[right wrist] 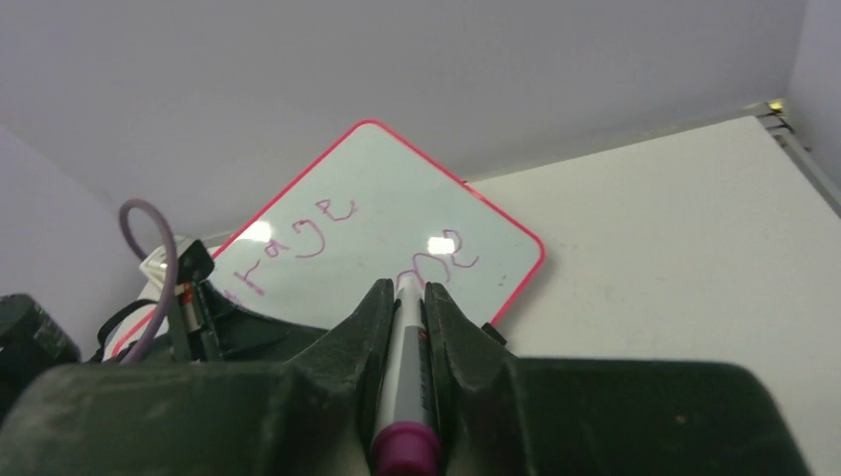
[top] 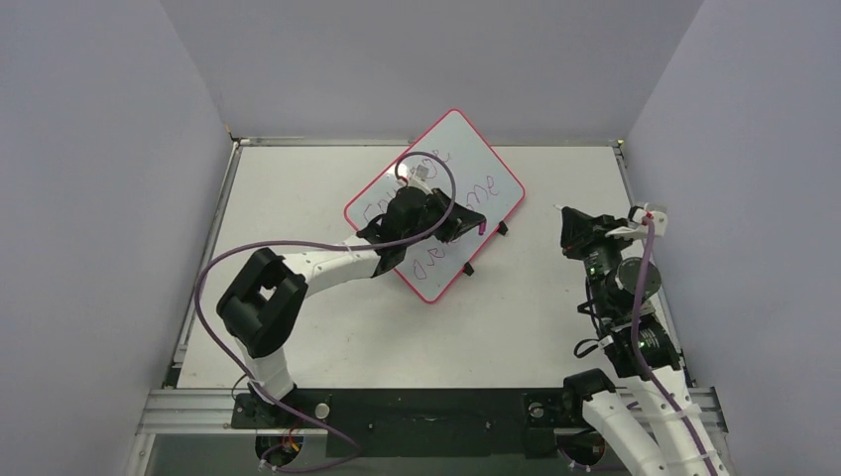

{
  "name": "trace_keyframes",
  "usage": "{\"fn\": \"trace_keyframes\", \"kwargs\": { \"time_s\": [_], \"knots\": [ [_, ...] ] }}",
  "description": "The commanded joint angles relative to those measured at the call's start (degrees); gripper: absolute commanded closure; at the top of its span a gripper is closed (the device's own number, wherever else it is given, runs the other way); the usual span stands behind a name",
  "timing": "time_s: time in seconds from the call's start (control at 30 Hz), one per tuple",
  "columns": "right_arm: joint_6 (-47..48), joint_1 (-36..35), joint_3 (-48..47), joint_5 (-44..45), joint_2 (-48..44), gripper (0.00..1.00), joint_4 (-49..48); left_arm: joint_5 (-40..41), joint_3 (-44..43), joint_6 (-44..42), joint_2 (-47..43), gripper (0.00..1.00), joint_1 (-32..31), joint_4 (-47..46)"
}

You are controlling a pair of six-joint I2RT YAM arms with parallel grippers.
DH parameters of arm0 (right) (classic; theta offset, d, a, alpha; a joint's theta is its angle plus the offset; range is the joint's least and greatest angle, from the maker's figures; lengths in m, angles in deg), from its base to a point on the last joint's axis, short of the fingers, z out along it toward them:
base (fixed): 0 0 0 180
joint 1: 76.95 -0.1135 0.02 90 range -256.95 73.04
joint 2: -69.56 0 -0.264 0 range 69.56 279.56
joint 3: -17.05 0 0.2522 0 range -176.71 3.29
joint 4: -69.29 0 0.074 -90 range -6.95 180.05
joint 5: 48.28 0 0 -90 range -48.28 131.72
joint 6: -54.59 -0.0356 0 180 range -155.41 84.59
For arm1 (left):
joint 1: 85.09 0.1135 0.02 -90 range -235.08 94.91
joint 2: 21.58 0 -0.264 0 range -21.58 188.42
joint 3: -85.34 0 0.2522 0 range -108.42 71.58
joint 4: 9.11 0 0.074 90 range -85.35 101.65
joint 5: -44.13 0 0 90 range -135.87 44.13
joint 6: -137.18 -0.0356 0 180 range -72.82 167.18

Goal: Write a sentence on the whiteboard
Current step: Pick up the pen cap from the center of the board, then insert the whiteboard marker without the cap into the pen cap.

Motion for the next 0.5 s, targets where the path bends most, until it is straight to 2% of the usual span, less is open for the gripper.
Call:
{"fn": "trace_keyframes", "kwargs": {
  "time_s": [0.0,0.1,0.3,0.47],
  "knots": [
    [7.34,-5.55,3.0,-4.18,0.27,1.0,-12.14,2.09,4.98,16.46,-5.09,1.0,1.19,-15.85],
    [11.08,-12.54,5.26,0.12,2.12,1.0,-16.25,6.98,7.01,19.23,-7.88,1.0,1.31,-17.28],
    [21.42,-25.86,15.0,10.49,4.69,1.0,-33.4,15.99,11.31,21.83,-13.37,1.0,1.92,-15.91],
    [28.34,-30.67,20.22,12.01,8.8,1.0,-49.99,23.93,14.24,22.45,-18.82,1.0,2.19,-10.56]
  ]
}}
